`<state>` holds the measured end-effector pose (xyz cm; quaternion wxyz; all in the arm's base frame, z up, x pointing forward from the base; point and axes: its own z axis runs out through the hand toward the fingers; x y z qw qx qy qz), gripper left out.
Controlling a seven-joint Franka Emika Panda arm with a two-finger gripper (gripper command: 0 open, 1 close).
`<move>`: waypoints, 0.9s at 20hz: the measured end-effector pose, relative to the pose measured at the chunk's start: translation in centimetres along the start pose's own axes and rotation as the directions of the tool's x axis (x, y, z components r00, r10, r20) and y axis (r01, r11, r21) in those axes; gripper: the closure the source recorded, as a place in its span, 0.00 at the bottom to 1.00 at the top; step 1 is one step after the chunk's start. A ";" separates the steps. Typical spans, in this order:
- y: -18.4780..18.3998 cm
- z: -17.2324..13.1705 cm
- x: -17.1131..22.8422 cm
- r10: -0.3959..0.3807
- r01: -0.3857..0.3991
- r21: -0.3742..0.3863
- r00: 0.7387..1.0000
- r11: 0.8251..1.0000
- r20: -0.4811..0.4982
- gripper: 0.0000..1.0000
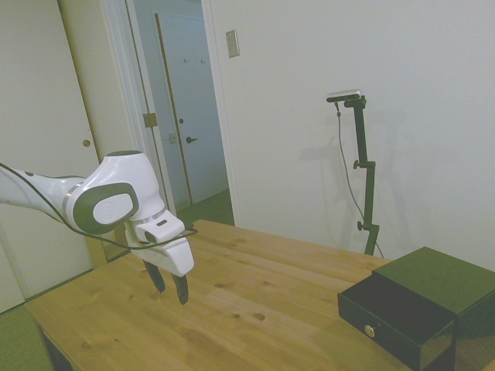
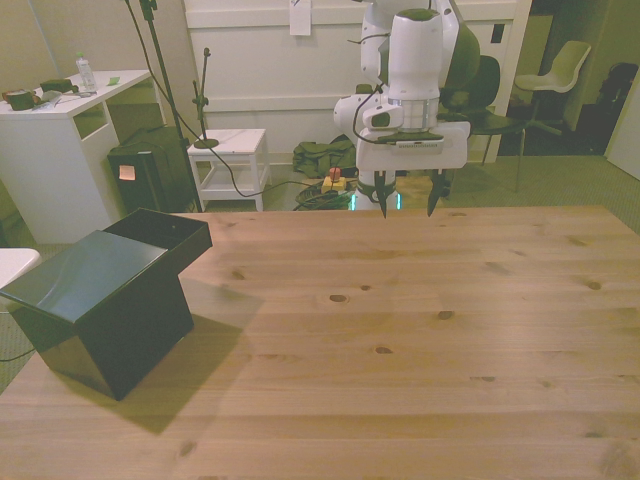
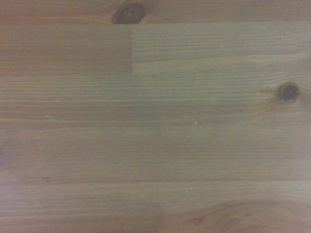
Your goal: Close the top drawer
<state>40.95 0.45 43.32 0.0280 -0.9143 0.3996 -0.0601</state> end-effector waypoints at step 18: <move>18.1 -3.0 20.6 0.414 -0.414 0.021 0.904 0.910 -0.106 0.00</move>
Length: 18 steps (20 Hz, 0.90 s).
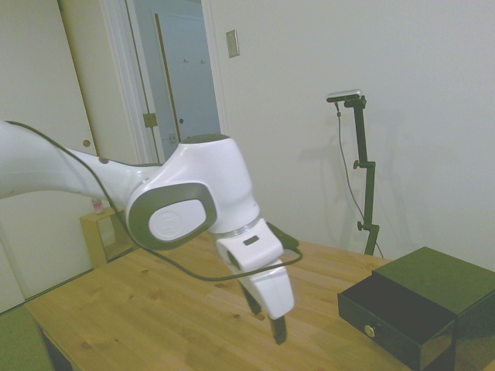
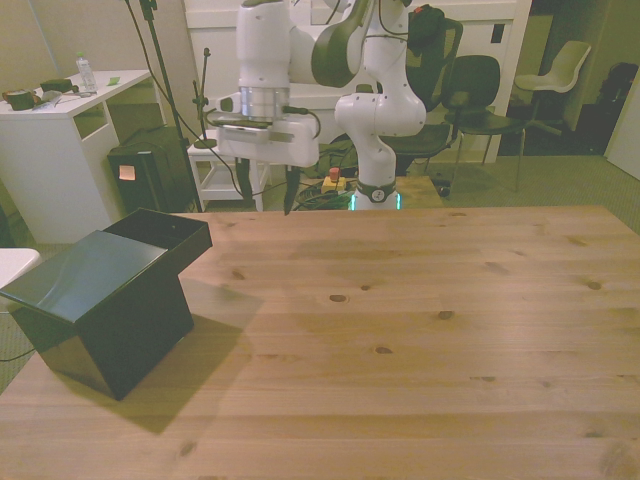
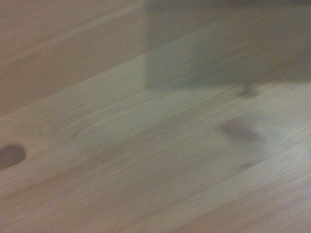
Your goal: Close the top drawer
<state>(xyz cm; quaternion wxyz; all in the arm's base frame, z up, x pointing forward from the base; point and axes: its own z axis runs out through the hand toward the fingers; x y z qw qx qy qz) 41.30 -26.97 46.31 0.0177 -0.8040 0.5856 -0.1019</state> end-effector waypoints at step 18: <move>-4.8 1.1 7.5 -0.024 0.023 -0.029 0.999 0.999 -0.031 1.00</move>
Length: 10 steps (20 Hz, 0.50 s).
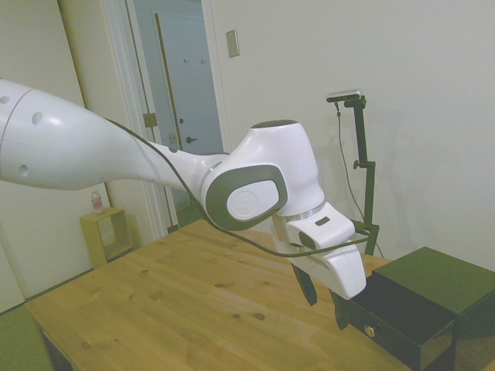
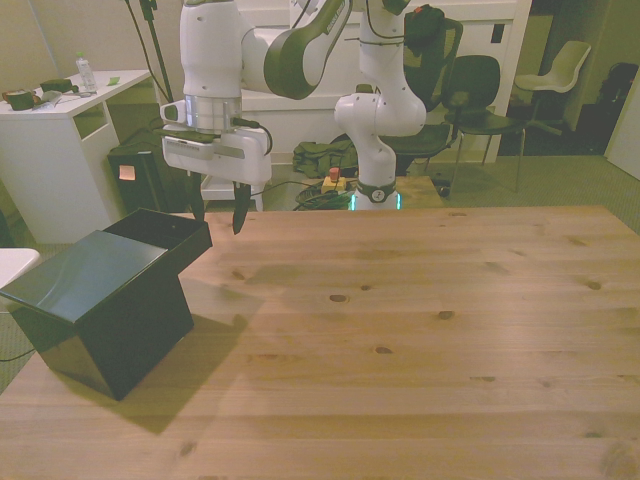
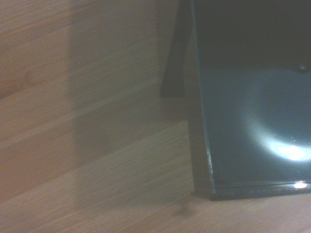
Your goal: Close the top drawer
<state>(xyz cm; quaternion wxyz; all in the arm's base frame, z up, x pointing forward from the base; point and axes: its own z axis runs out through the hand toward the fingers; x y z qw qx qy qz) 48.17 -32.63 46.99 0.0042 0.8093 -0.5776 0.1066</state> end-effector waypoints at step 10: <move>-0.8 0.4 0.4 -0.003 0.003 -0.017 1.000 1.000 0.017 1.00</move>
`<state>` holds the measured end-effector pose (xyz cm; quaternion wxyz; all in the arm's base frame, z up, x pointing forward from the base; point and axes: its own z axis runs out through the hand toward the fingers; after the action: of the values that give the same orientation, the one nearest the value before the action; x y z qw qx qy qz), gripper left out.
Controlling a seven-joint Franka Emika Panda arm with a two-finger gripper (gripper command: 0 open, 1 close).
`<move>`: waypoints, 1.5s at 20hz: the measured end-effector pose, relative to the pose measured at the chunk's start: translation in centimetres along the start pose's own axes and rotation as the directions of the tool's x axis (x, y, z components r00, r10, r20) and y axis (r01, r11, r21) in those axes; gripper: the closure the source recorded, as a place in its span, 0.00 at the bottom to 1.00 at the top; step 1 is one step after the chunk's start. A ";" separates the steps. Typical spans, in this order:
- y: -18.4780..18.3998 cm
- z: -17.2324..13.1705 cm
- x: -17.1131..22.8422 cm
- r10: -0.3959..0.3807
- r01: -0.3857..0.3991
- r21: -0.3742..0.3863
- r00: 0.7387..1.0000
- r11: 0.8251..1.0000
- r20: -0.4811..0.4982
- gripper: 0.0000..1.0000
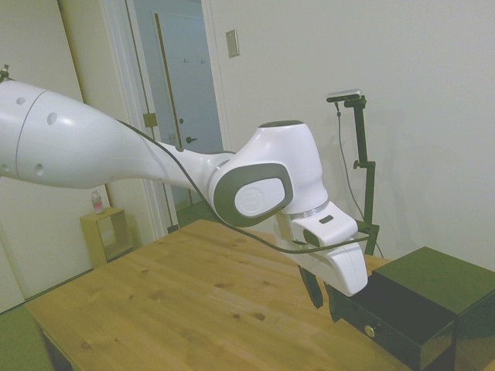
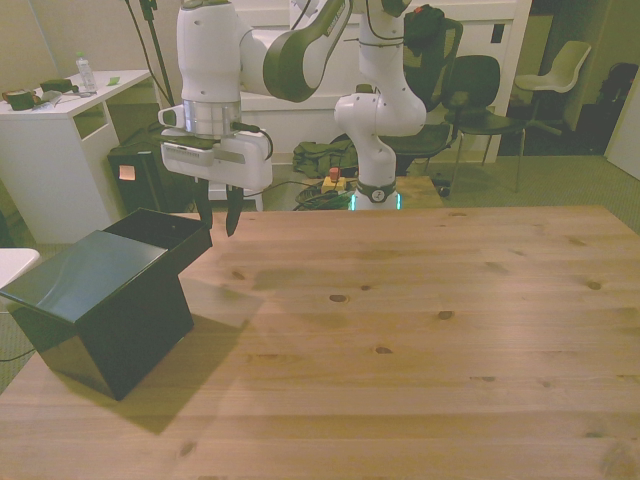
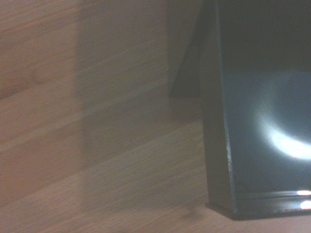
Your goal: Close the top drawer
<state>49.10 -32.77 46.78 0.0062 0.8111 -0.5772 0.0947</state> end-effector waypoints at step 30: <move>-3.0 -0.1 9.5 0.046 -0.048 -0.014 0.992 0.999 -0.118 1.00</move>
<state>54.93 -40.62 48.72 0.0449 0.7902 -0.5955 0.1376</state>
